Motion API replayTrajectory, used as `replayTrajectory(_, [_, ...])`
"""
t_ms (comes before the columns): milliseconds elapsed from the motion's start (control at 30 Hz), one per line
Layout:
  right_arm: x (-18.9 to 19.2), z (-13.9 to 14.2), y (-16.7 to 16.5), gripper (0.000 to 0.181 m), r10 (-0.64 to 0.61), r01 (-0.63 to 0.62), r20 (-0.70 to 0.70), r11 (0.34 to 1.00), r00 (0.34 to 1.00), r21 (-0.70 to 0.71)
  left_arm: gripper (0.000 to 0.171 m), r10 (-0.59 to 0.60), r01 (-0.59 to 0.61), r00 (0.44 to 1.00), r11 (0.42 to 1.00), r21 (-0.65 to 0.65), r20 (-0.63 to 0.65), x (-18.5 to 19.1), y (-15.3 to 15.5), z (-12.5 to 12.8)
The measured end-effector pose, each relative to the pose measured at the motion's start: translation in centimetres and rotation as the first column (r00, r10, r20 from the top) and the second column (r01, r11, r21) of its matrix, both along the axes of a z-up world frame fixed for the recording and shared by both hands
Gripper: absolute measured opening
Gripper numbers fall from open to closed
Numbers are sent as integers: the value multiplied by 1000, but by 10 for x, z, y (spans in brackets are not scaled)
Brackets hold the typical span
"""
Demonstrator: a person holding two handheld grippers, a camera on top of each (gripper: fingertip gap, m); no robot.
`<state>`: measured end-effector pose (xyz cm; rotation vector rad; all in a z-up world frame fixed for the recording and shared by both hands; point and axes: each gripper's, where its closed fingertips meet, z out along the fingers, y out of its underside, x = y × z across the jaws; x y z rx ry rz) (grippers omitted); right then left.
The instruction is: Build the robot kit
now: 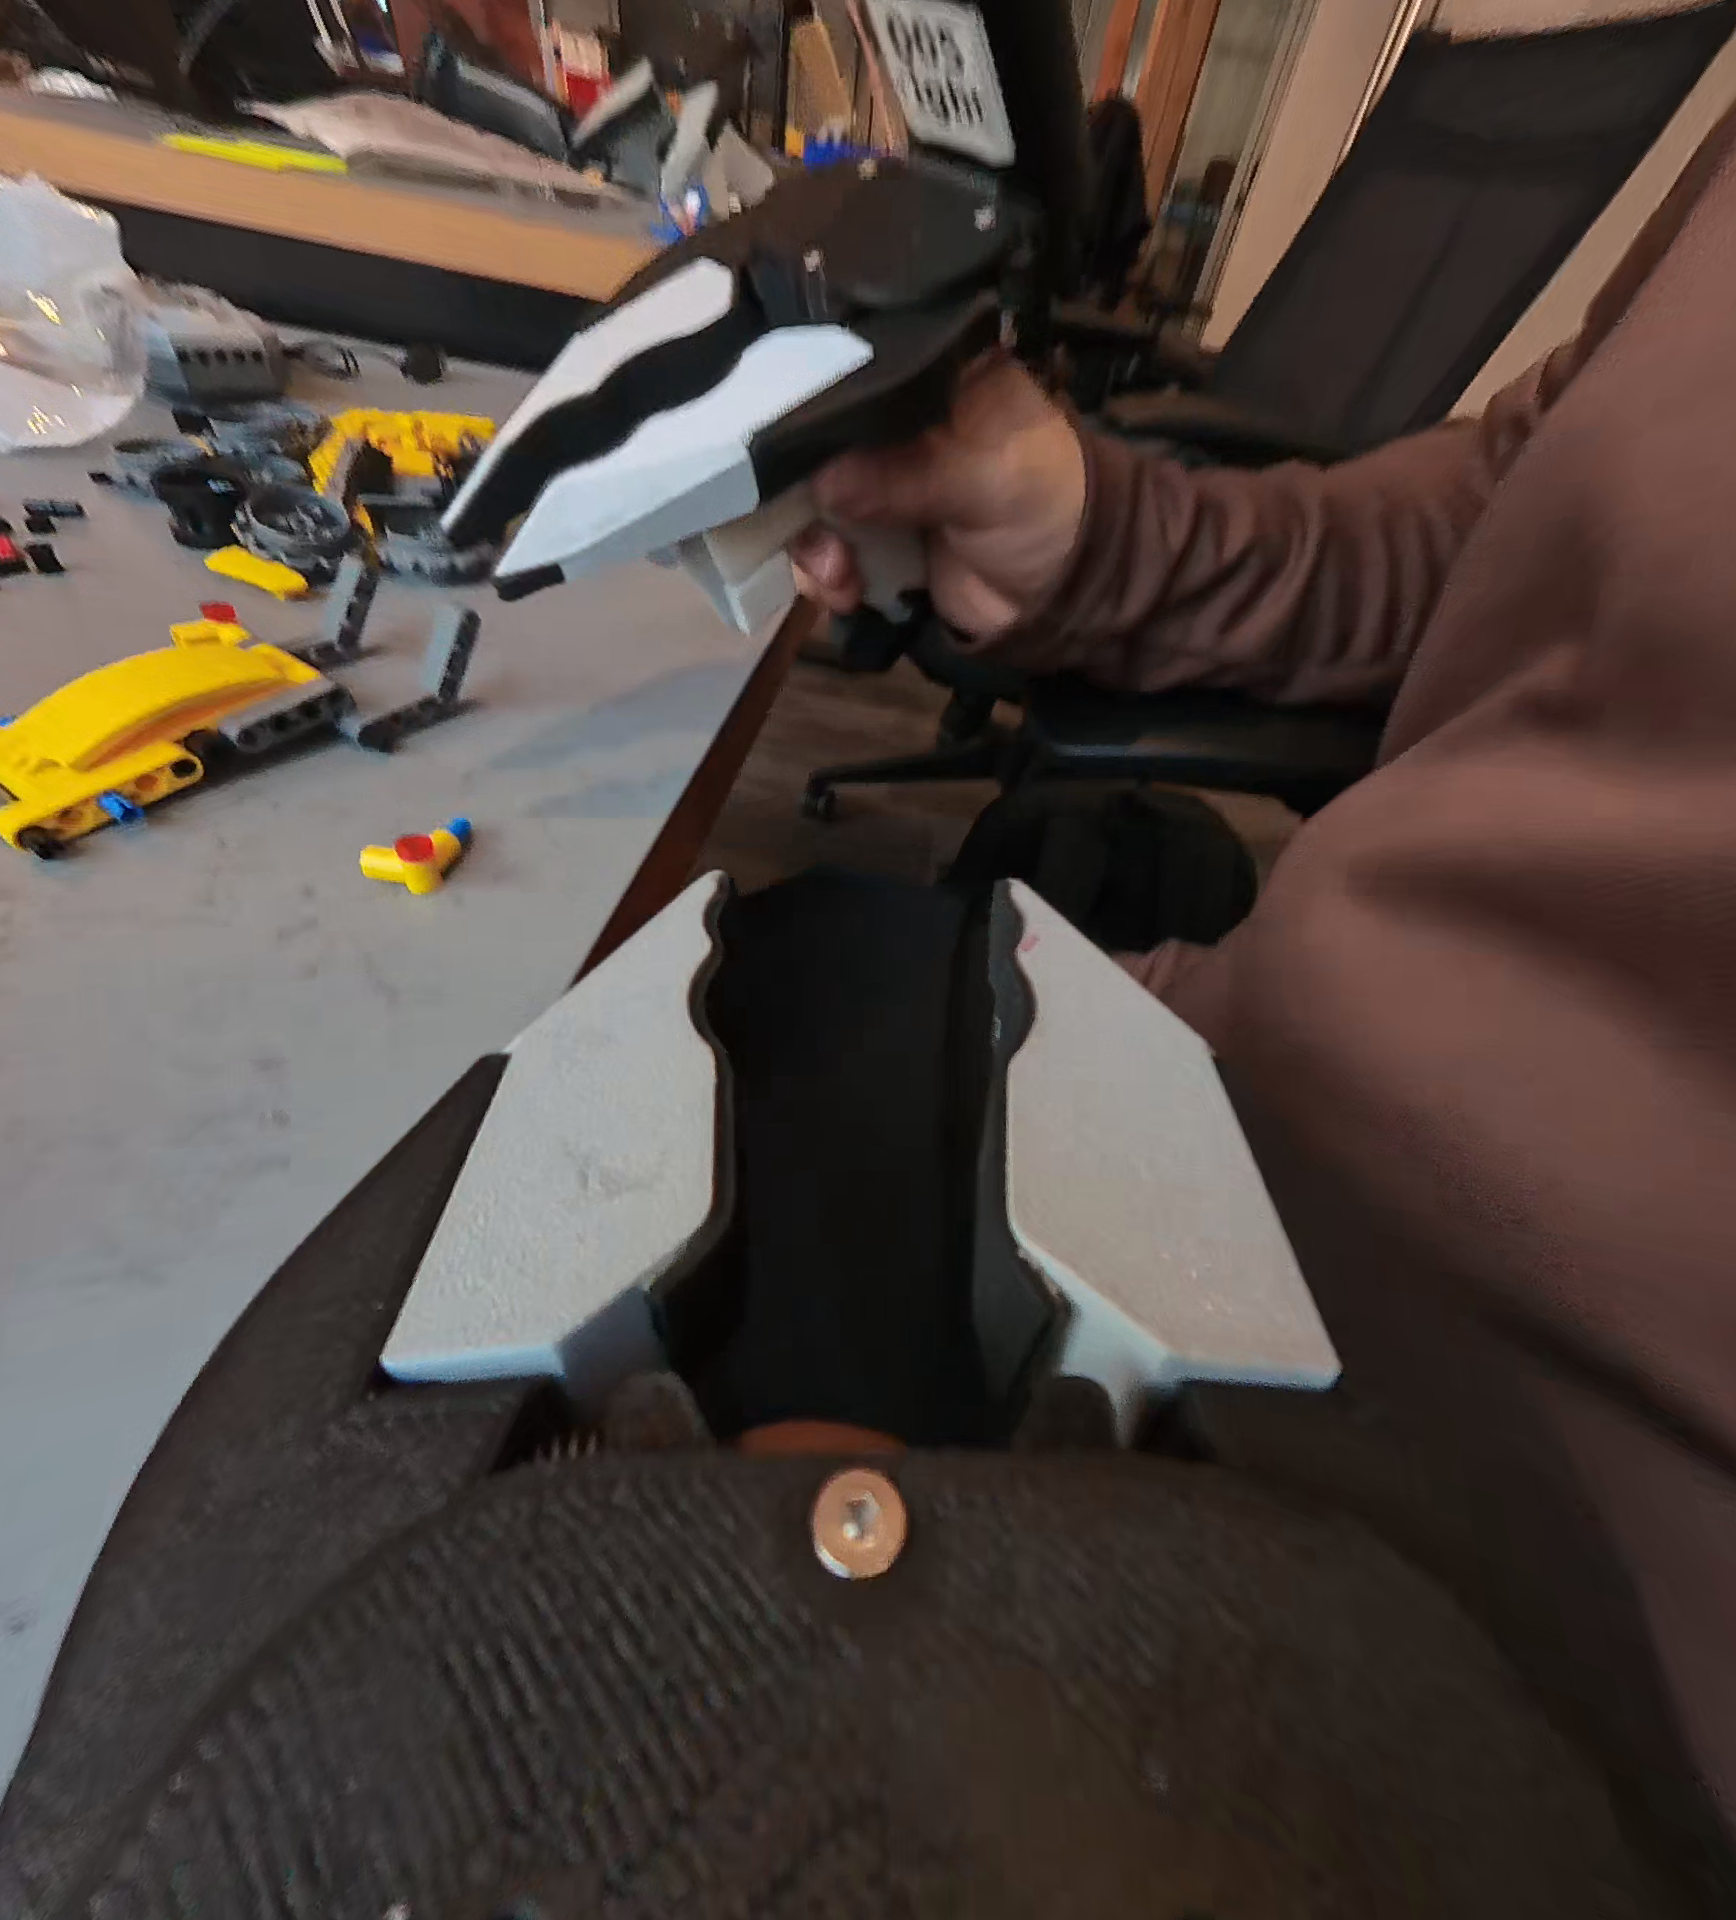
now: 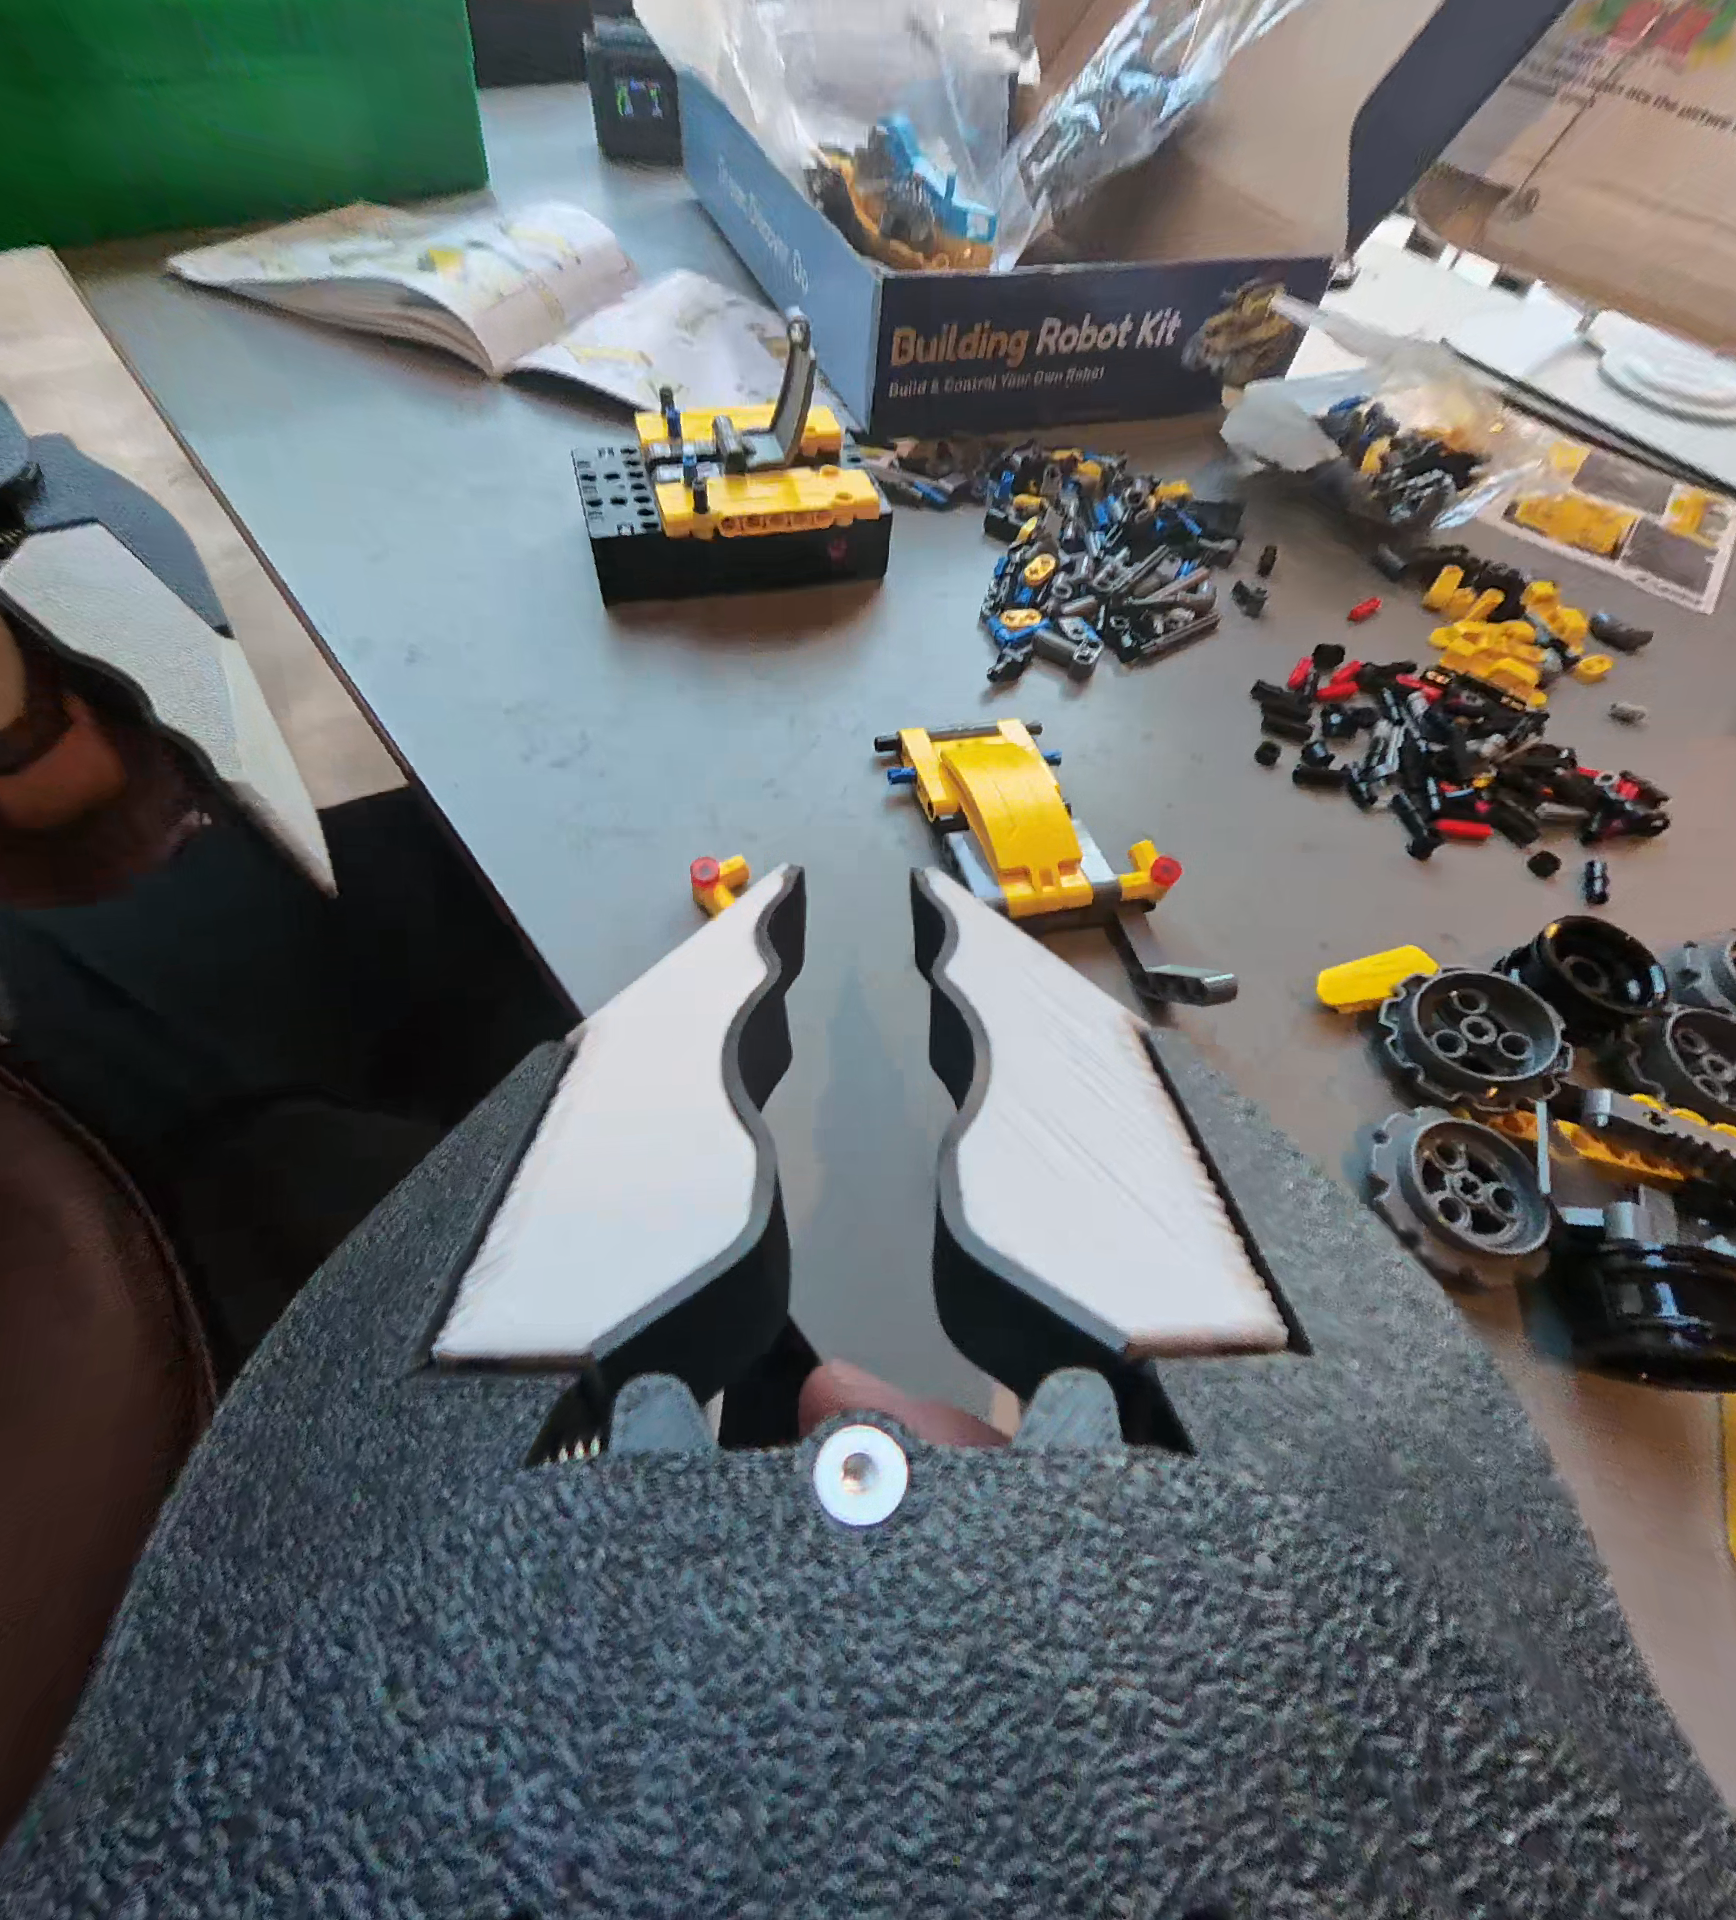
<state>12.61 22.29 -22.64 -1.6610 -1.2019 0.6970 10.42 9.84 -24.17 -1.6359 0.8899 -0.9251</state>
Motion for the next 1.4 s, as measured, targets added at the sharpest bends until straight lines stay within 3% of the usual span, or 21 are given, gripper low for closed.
replayTrajectory(100, [-3,9,10,19,-13,16,-69,999,998,50,46,30,-31,996,999,15,80,-4,14,21])
replayTrajectory(200, [-3,2,23,22,-62,66,-63,995,996,69,43,62,-67,994,996,55,88,-10,32,31])
replayTrajectory(367, [-6,-10,34,20,-98,97,11,994,995,47,43,4,-5,1000,997,76,12,-14,43,24])
replayTrajectory(500, [-11,-9,38,21,-104,104,25,994,994,15,46,-40,37,997,998,47,69,-20,39,30])
replayTrajectory(700, [-21,-10,32,26,-102,101,-5,994,995,-31,45,65,-66,997,998,24,46,-37,50,34])
replayTrajectory(867, [-6,-11,21,25,-108,108,10,994,994,8,40,84,-84,996,996,8,-10,-44,58,30])
replayTrajectory(967, [6,-4,17,29,-147,147,-19,989,989,-9,37,153,-149,984,988,45,-96,-50,75,30])
replayTrajectory(1133, [9,-4,-2,30,-119,117,-49,993,992,-33,37,48,-53,934,999,-6,-355,-43,83,-1])
replayTrajectory(1233, [5,-7,-14,30,-72,71,-30,997,997,-21,29,90,-42,867,993,109,-491,-45,103,-6])
replayTrajectory(1333, [0,-5,-24,29,-34,32,-37,999,999,-32,23,-31,95,847,991,94,-531,-31,101,-1])
replayTrajectory(1400, [-3,-3,-31,29,-6,6,-34,1000,999,-27,23,-123,216,797,972,90,-592,-25,96,-3])
